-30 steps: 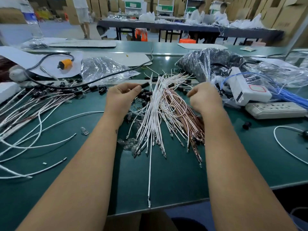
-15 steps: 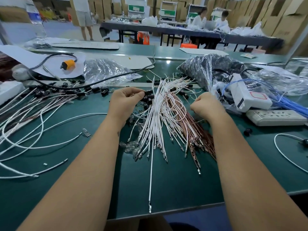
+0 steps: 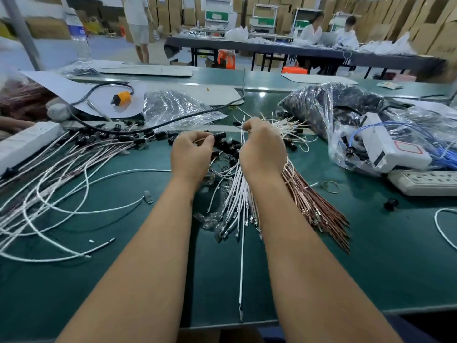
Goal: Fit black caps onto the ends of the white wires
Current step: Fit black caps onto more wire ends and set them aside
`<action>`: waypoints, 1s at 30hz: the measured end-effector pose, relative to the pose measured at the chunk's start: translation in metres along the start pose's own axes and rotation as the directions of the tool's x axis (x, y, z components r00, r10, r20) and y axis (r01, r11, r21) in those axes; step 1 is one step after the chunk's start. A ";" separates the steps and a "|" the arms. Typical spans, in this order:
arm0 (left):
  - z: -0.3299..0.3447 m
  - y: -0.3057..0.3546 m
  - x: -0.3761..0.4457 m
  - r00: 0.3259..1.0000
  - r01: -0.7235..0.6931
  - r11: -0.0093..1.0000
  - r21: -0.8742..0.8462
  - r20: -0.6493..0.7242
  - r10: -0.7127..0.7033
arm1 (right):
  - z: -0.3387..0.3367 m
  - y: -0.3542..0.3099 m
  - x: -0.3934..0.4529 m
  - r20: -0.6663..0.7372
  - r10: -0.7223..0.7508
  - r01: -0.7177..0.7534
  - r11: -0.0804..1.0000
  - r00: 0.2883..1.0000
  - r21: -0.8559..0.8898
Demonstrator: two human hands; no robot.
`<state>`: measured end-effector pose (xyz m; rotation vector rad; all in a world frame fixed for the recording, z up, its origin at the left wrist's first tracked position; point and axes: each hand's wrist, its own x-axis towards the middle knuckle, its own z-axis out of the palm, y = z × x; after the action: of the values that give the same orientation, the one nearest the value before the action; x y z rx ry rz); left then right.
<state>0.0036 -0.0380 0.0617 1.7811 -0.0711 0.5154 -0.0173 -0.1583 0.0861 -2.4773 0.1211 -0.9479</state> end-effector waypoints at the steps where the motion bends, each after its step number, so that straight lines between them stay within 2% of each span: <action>1: -0.001 -0.001 0.002 1.000 0.002 1.000 0.019 -0.008 -0.002 | 0.005 0.003 -0.005 0.010 0.004 -0.003 1.000 1.000 -0.004; 4: -0.002 -0.002 0.005 0.999 0.035 0.999 0.021 0.006 -0.035 | 0.007 0.013 -0.010 0.001 0.022 -0.022 1.000 1.000 -0.006; 8: -0.002 -0.001 0.002 0.997 0.063 0.998 0.007 0.051 -0.063 | -0.002 0.016 -0.009 -0.024 0.092 -0.088 0.988 0.996 0.123; 11: -0.006 0.001 0.003 0.993 0.085 0.996 -0.040 0.082 -0.081 | -0.006 0.013 -0.010 -0.052 0.077 -0.067 0.983 0.996 0.173; 17: -0.012 0.001 0.003 0.991 0.089 0.993 -0.077 0.112 -0.080 | -0.008 0.018 -0.005 -0.093 0.110 -0.088 0.973 0.990 0.215; 22: -0.012 0.003 0.002 0.985 0.056 0.997 -0.053 0.166 -0.047 | -0.004 0.016 -0.006 -0.052 0.039 -0.027 0.978 0.998 0.208; 27: -0.012 0.002 0.003 0.985 0.046 0.998 -0.046 0.166 -0.038 | -0.005 0.019 -0.002 -0.109 0.085 -0.057 0.969 0.990 0.239; 30: -0.011 0.003 0.003 0.983 0.056 0.997 -0.044 0.177 -0.048 | -0.003 0.017 -0.003 -0.092 0.044 -0.023 0.976 0.995 0.216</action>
<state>0.0019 -0.0279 0.0674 1.7729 -0.1582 0.3153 -0.0200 -0.1738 0.0778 -2.2262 0.0862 -1.0103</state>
